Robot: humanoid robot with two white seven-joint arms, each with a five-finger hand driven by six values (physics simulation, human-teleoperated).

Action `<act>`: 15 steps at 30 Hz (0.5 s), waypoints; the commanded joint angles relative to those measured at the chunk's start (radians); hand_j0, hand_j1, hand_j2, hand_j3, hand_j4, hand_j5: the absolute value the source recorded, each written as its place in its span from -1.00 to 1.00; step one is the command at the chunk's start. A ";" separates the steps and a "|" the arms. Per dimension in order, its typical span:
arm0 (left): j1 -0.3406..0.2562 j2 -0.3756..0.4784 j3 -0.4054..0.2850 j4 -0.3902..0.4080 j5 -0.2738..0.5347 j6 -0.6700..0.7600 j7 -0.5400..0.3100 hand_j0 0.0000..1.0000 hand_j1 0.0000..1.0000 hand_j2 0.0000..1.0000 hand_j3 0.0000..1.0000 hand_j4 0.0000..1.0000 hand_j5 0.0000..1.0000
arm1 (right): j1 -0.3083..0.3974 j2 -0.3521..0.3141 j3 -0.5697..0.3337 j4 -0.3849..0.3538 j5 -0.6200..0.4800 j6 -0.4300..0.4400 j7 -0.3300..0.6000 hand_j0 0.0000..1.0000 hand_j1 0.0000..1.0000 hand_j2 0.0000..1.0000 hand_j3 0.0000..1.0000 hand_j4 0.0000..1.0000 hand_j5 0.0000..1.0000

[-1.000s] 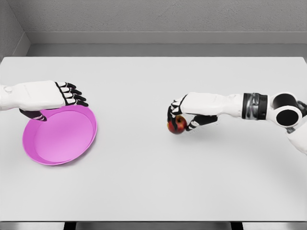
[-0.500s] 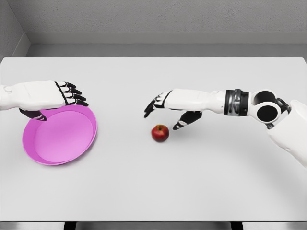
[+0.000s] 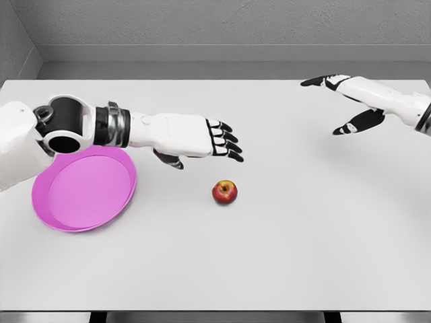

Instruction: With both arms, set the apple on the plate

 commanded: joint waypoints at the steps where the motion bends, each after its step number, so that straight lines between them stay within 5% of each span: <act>1: 0.000 -0.076 -0.051 0.006 -0.010 0.002 -0.031 1.00 1.00 1.00 1.00 1.00 1.00 | 0.002 0.000 -0.005 0.002 -0.006 0.002 0.000 1.00 1.00 1.00 1.00 1.00 1.00; 7: 0.000 -0.076 -0.063 0.009 -0.022 0.002 -0.033 1.00 1.00 1.00 1.00 1.00 1.00 | -0.002 0.003 -0.004 -0.001 -0.003 0.002 0.000 1.00 1.00 1.00 1.00 1.00 1.00; 11: 0.000 -0.111 -0.061 0.141 -0.030 0.002 -0.033 1.00 1.00 1.00 1.00 1.00 1.00 | 0.000 0.001 -0.004 -0.005 -0.002 0.002 0.000 1.00 1.00 1.00 1.00 1.00 1.00; 15: -0.002 -0.120 -0.061 0.188 -0.026 0.002 -0.029 1.00 1.00 1.00 1.00 1.00 1.00 | -0.002 0.004 -0.001 -0.005 0.001 0.002 0.000 1.00 1.00 1.00 1.00 1.00 1.00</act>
